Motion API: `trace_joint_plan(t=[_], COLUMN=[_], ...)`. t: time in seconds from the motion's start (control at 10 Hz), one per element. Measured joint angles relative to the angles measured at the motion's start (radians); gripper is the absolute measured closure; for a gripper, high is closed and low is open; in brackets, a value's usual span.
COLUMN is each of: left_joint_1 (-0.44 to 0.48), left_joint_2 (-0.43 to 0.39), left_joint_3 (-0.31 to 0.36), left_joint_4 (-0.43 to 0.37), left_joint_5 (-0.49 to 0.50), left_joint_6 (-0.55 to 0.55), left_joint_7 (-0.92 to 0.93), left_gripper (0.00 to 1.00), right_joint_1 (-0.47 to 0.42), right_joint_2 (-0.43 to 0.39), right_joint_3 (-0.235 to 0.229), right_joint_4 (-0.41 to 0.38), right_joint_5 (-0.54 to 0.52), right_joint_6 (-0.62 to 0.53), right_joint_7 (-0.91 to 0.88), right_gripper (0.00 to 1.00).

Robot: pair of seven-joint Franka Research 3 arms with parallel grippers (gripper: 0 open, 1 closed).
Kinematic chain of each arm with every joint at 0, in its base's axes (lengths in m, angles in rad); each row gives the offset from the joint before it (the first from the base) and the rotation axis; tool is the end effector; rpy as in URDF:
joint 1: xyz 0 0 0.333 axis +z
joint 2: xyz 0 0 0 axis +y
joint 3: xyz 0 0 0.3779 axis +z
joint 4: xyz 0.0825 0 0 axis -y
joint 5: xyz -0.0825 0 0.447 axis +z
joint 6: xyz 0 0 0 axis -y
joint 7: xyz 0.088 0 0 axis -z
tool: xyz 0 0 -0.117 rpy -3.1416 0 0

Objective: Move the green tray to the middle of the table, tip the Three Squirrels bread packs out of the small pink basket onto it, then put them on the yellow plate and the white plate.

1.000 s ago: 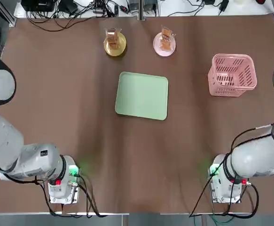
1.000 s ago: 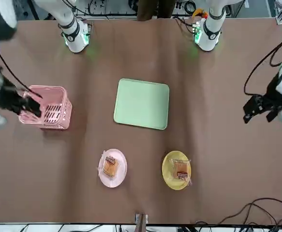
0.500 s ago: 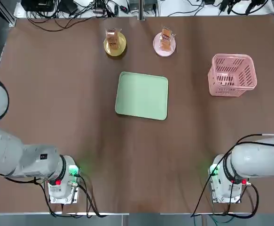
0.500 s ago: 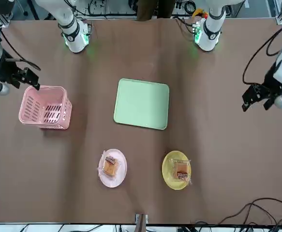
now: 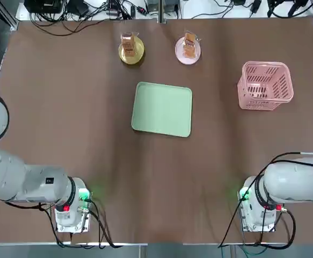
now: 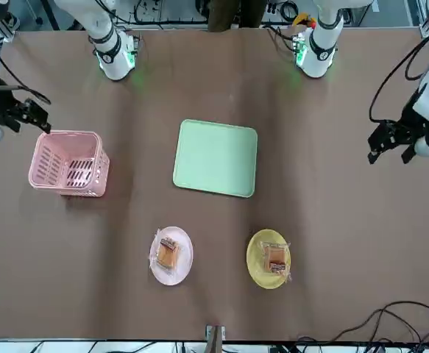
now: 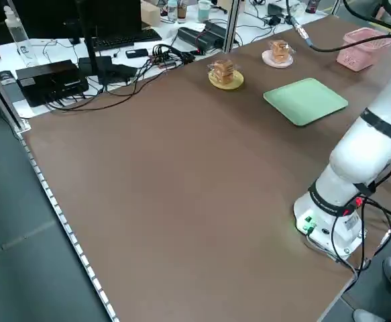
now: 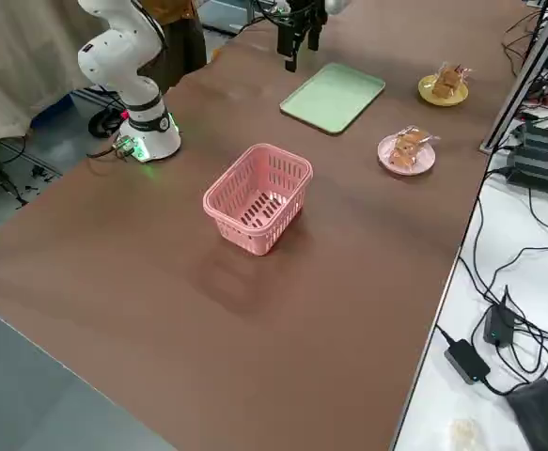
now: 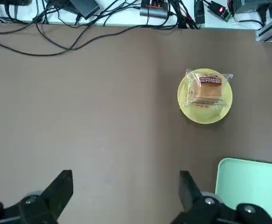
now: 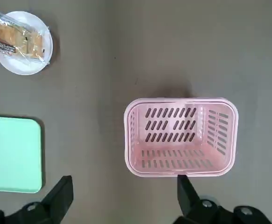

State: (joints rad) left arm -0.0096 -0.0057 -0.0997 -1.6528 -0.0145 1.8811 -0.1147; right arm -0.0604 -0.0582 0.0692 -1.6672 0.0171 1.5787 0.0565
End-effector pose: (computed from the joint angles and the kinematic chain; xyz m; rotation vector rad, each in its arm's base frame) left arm 0.6411 -0.0718 0.6661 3.0812 0.0125 0.3575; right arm 0.5946 0.0085 0.6607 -3.1282 0.0755 0.0483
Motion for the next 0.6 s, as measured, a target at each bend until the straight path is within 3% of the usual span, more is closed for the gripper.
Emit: trace_joint_plan(t=[0.2, 0.6], left_joint_1=[-0.001, -0.03], left_joint_2=[0.003, 0.005], left_joint_3=[0.0, 0.0], left_joint_4=[0.0, 0.0], left_joint_5=[0.0, 0.0], left_joint_6=[0.0, -0.122], left_joint_7=[0.0, -0.002], left_gripper=[0.0, 0.0], right_joint_1=[0.0, 0.0], right_joint_2=[0.0, 0.0], right_joint_3=[0.002, 0.004], right_joint_4=[0.0, 0.0], right_joint_5=[0.0, 0.001], right_joint_6=[0.0, 0.0], right_joint_7=[0.0, -0.001], right_gripper=[0.01, 0.01])
